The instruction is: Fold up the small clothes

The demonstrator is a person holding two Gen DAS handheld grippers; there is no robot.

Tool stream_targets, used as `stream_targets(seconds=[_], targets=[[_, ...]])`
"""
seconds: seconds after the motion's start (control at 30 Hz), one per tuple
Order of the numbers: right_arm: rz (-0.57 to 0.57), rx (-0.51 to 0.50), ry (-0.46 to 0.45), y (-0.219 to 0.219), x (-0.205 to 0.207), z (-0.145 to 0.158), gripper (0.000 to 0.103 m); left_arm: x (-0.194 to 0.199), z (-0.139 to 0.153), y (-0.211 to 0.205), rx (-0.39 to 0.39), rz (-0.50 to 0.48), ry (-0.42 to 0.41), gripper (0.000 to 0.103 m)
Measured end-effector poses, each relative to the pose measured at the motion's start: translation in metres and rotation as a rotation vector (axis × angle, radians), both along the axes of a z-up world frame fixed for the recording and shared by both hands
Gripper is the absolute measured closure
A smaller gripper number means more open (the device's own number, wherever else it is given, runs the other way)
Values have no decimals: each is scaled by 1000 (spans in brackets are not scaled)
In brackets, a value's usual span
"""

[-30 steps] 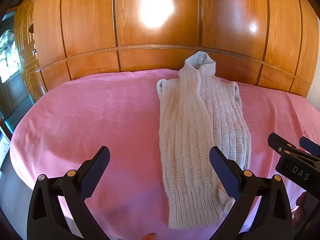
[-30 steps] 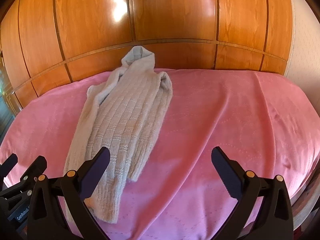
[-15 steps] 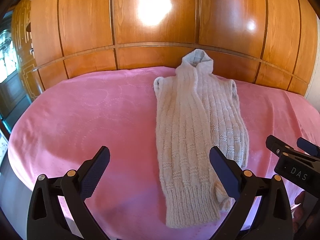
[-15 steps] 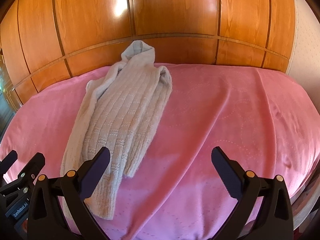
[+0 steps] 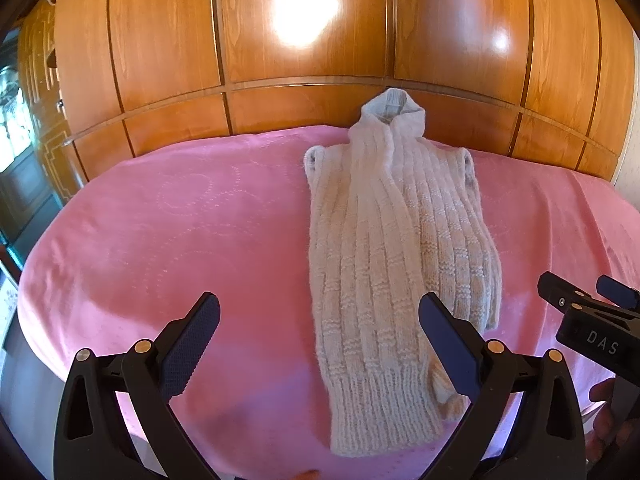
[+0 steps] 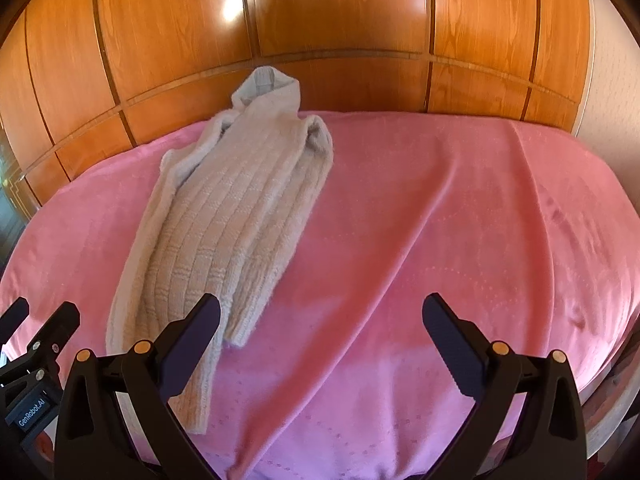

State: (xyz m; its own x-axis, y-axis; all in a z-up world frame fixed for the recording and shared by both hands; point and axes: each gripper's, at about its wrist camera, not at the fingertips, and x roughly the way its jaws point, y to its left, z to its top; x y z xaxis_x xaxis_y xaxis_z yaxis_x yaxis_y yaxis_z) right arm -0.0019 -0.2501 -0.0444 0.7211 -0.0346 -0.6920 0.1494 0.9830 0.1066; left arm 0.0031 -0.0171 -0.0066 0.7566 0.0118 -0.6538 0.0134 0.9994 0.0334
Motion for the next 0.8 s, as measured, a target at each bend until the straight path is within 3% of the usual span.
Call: stream_targets(seconds=[0.8], targets=[[-30, 34, -5, -21, -1, -4, 2, 6, -11, -16, 7, -60, 47, 4]])
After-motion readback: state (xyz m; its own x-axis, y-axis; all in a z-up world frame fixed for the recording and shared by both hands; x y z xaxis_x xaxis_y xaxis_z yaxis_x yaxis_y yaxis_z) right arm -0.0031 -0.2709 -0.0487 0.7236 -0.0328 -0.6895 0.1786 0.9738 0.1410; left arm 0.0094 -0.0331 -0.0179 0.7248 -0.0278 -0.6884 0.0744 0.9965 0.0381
